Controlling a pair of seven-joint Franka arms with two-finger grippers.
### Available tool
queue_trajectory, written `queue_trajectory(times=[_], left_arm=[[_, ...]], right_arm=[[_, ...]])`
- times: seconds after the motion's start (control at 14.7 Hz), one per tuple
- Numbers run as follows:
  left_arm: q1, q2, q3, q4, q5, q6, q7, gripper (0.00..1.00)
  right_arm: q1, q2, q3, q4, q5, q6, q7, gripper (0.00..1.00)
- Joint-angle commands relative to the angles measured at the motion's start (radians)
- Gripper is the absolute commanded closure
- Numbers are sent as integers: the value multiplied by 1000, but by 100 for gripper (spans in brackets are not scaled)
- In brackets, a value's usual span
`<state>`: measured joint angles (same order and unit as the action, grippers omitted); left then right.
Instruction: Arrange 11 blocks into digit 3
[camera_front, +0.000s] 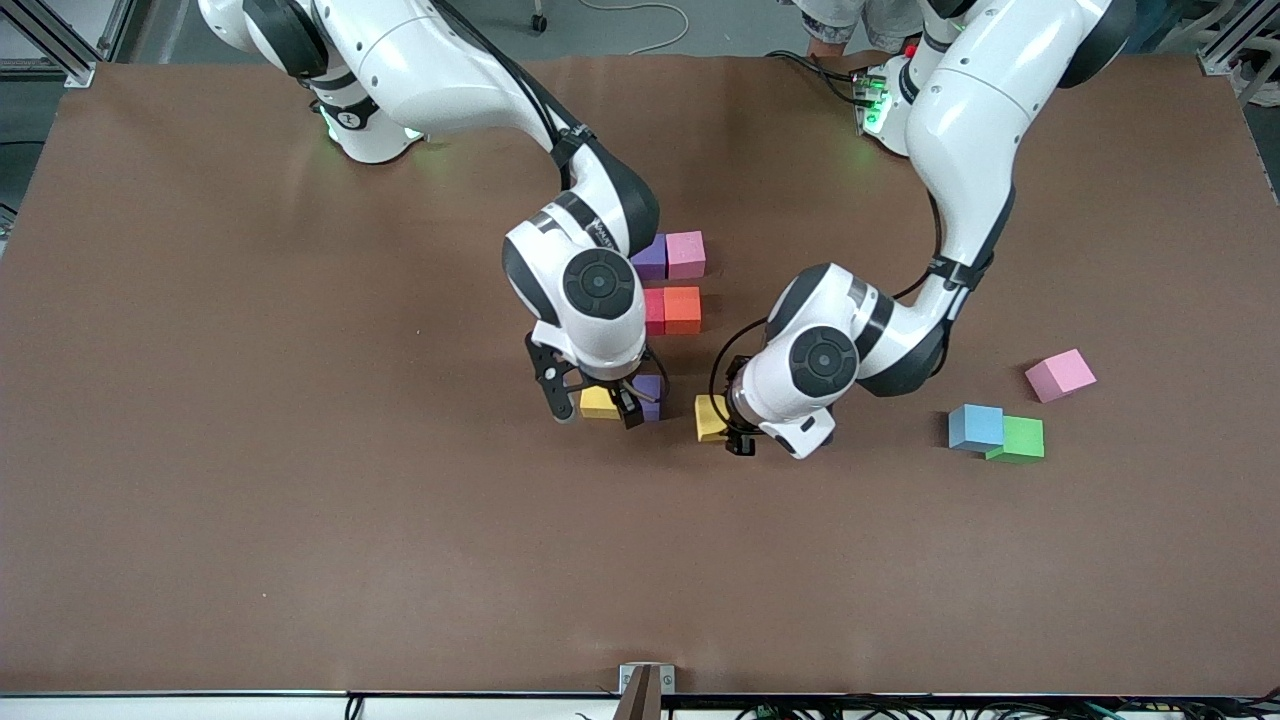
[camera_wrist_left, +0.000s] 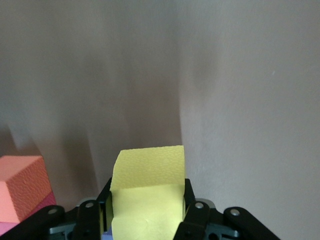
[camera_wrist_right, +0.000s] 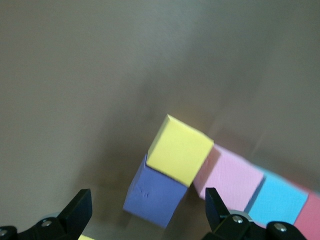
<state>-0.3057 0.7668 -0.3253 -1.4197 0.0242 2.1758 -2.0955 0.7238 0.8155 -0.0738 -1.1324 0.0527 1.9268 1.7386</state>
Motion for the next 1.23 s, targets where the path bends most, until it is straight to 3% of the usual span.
queue_trajectory(times=[0.0, 0.27, 0.54, 1.16], left_arm=[[-22, 11, 8, -8, 23, 53, -40, 74], [-41, 8, 8, -83, 57, 150, -41, 74], [-56, 11, 9, -105, 66, 160, -41, 74], [-78, 26, 9, -104, 83, 162, -43, 74]], right_arm=[[-52, -87, 14, -108, -14, 9, -210, 0], [-139, -203, 14, -229, -4, -2, -537, 0], [-219, -321, 12, -358, -4, -5, -792, 0], [-406, -441, 11, -369, -16, -198, -1327, 0]])
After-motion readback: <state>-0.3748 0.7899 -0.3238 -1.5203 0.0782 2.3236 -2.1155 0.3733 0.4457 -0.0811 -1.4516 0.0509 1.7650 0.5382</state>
